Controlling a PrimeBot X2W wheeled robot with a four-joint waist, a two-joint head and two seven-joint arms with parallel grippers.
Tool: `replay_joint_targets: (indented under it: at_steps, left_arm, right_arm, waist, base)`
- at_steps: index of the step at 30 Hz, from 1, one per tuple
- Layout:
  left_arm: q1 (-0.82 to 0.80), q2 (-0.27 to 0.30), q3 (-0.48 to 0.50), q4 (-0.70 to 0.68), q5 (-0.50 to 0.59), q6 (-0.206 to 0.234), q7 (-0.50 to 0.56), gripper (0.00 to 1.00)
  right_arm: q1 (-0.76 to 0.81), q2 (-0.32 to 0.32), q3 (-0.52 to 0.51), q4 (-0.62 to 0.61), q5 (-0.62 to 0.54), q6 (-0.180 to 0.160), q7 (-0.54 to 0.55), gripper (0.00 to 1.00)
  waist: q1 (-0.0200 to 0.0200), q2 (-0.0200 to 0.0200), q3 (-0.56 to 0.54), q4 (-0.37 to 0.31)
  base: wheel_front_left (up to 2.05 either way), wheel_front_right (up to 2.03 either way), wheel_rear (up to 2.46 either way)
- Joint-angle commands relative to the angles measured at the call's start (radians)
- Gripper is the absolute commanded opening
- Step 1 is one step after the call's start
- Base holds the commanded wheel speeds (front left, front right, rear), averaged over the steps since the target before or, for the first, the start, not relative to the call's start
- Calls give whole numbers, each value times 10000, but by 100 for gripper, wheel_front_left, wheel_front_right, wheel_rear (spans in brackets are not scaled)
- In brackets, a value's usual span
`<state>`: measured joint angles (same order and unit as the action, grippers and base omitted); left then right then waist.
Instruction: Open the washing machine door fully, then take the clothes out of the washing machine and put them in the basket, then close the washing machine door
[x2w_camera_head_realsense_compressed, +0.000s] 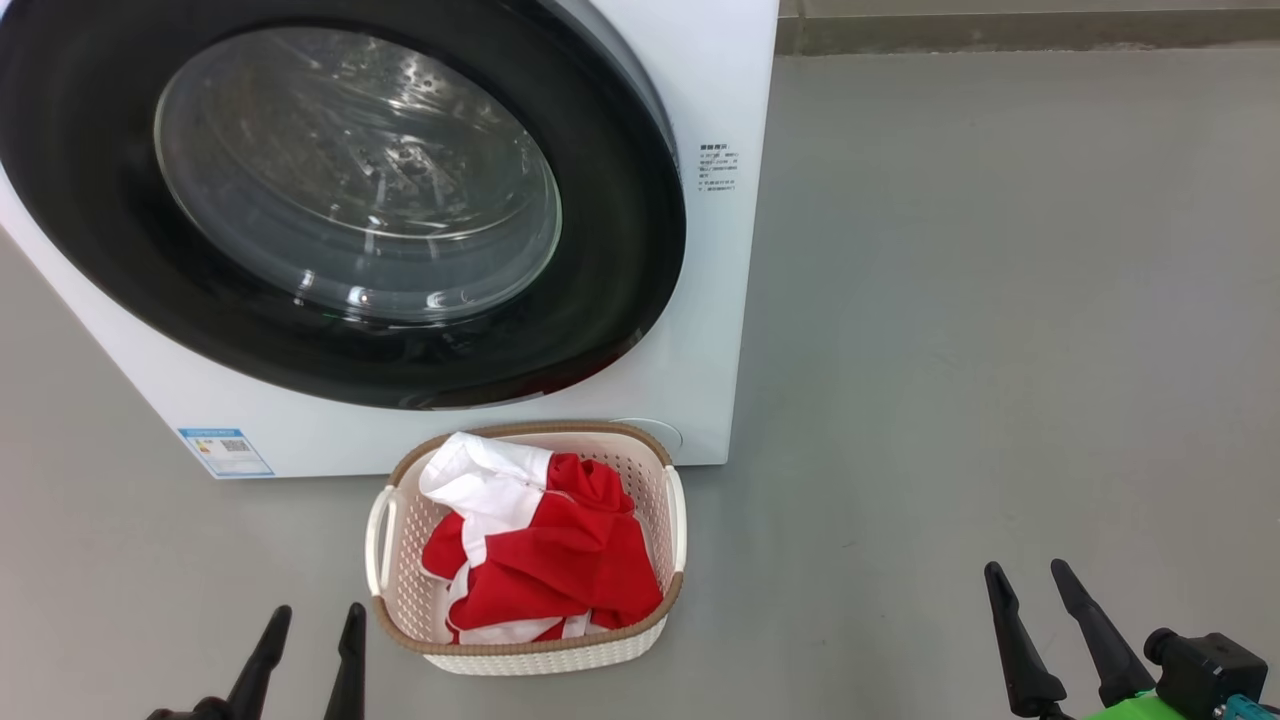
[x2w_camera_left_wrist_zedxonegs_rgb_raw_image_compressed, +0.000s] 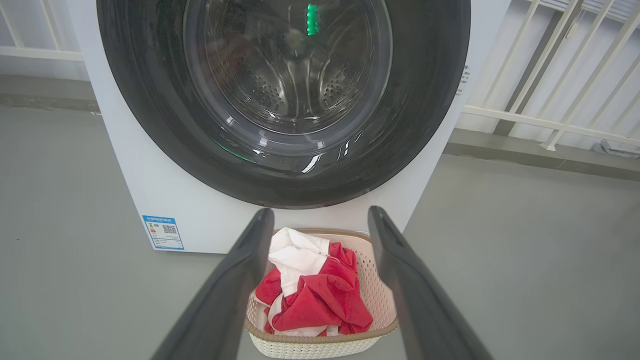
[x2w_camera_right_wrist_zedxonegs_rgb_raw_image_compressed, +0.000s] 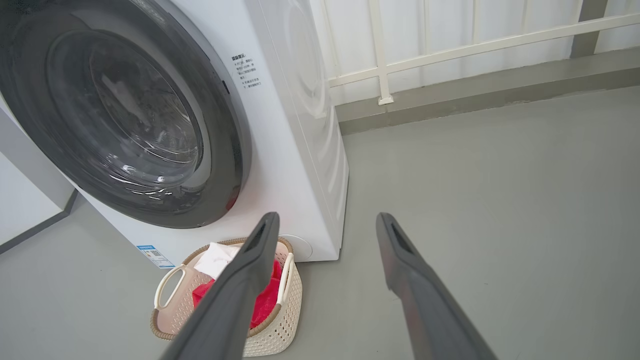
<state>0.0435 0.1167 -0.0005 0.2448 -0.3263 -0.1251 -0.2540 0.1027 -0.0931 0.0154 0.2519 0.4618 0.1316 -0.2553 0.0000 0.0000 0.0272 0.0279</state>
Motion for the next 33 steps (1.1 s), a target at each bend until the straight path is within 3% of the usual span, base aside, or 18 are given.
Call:
replay_joint_targets:
  at_steps: [1,11,12,22,26,33]
  left_arm:
    - [-124,144,356,-264,61,-56,-78,100]
    - [-81,56,291,-95,-85,-56,-78,100]
    - [1,-62,-55,128,-56,0,4,0]
    - [-70,-213,-14,441,-781,9,279,0]
    - [-119,-229,23,431,-1190,7,393,0]
    - [-199,-251,81,411,-1804,4,563,0]
  right_arm:
    - [-155,-135,191,-261,-145,-9,-65,100]
    - [-115,-111,145,-279,-129,-9,-65,100]
    - [0,25,-31,5,1,0,0,0]
    - [-89,135,-49,302,700,-1,199,0]
    - [-162,138,-82,300,1072,-1,312,0]
    - [-274,145,-136,287,1629,-1,481,0]
  waist:
    - [0,0,2,2]
    - [0,0,-37,82]
    - [0,0,-37,81]
    - [23,0,-73,61]
    - [3,0,-61,49]
    - [1,0,-66,32]
  base:
    - [0,0,0]
    - [0,0,0]
    - [0,0,0]
    - [0,0,0]
    - [0,0,0]
    - [0,0,0]
